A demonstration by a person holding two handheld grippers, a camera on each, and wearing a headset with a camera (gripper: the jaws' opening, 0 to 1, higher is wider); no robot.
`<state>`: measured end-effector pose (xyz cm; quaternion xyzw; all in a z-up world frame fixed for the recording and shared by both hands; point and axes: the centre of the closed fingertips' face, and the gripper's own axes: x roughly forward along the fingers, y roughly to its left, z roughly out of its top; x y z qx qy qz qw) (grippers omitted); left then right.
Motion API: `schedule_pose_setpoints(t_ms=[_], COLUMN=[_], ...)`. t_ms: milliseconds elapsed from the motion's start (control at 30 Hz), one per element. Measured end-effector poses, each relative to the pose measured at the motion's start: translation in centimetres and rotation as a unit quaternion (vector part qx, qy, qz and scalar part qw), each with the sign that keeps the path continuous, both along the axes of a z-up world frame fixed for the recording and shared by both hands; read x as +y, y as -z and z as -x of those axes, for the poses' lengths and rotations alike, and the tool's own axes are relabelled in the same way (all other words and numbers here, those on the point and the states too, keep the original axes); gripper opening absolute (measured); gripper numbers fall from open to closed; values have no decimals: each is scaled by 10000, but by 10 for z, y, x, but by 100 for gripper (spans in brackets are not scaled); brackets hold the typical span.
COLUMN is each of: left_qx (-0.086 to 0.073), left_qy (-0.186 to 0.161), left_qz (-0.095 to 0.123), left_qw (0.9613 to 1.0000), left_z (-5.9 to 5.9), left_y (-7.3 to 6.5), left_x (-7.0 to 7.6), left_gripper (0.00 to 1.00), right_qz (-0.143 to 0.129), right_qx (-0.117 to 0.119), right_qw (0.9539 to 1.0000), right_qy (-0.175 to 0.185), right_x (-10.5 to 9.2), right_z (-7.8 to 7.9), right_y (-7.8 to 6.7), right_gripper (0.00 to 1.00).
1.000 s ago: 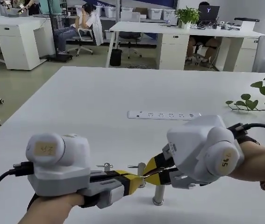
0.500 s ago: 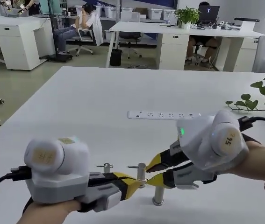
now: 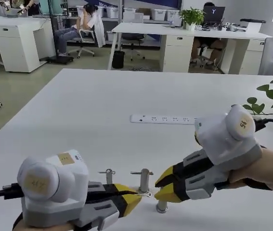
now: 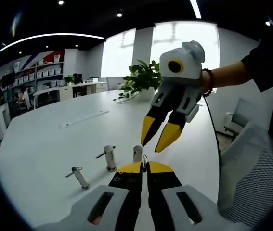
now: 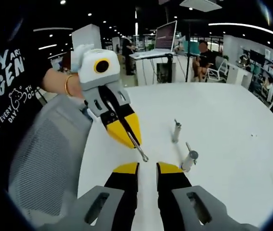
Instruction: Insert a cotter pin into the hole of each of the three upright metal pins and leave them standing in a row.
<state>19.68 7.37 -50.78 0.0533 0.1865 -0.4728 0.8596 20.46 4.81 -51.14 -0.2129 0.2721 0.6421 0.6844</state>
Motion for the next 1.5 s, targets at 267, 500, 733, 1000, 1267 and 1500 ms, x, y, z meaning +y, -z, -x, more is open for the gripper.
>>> schedule_pose_setpoints(t_ms=[267, 500, 733, 1000, 1267, 1500], left_qx=[-184, -263, -272, -286, -255, -212], left_qy=[383, 657, 846, 1001, 1021, 1040], left_qz=[-99, -114, -35, -4, 22, 13], left_qw=[9990, 9974, 9960, 9946, 9944, 9943], left_z=[10, 18, 24, 29, 31, 31], left_y=[1, 1, -2, -3, -2, 1], left_x=[-6, -12, -17, -24, -26, -27], left_gripper=[0, 0, 0, 0, 0, 0], right_qz=[33, -76, -74, -69, 34, 330], right_qx=[369, 687, 889, 932, 770, 314], right_qw=[9991, 9974, 9955, 9945, 9952, 9948], right_qy=[-199, -219, -326, -476, -600, -913], right_x=[-2, -1, -1, 3, 2, 0], right_z=[16, 22, 32, 41, 41, 43], right_y=[7, 8, 13, 15, 15, 17], right_gripper=[9, 9, 9, 5, 1, 0])
